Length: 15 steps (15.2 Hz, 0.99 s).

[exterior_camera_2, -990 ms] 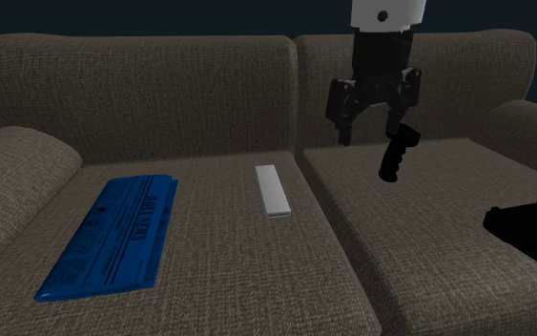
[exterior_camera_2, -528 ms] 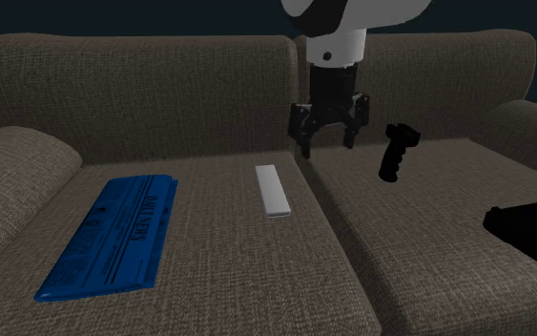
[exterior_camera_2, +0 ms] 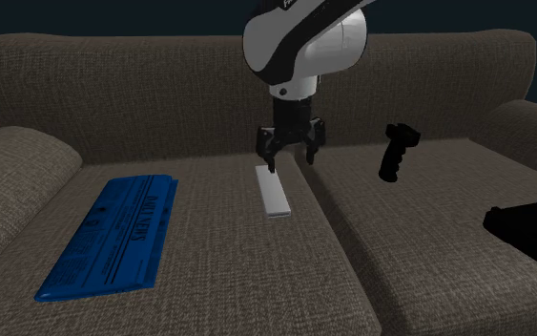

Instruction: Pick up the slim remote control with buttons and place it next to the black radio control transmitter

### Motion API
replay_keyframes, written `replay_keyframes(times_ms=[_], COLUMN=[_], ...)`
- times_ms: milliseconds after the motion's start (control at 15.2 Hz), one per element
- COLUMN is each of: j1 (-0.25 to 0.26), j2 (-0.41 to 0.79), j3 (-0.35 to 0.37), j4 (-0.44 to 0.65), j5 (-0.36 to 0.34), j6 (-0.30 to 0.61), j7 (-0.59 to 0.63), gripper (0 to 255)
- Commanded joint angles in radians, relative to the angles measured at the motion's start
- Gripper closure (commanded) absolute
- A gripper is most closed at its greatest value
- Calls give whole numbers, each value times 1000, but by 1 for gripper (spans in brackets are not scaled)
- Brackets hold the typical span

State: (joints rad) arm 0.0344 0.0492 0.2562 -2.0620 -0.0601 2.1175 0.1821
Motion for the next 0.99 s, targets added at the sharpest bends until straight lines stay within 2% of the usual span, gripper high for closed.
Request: replay_keyframes(times_ms=[0, 264, 726, 924], j1=[9, 34, 39, 39], j2=[79, 220, 268, 272], j3=[6, 9, 1, 0], j4=[60, 175, 141, 139], j5=[-19, -53, -72, -74], j6=[18, 42, 121, 128], j7=[24, 64, 77, 78], gripper=[0, 0, 0, 0])
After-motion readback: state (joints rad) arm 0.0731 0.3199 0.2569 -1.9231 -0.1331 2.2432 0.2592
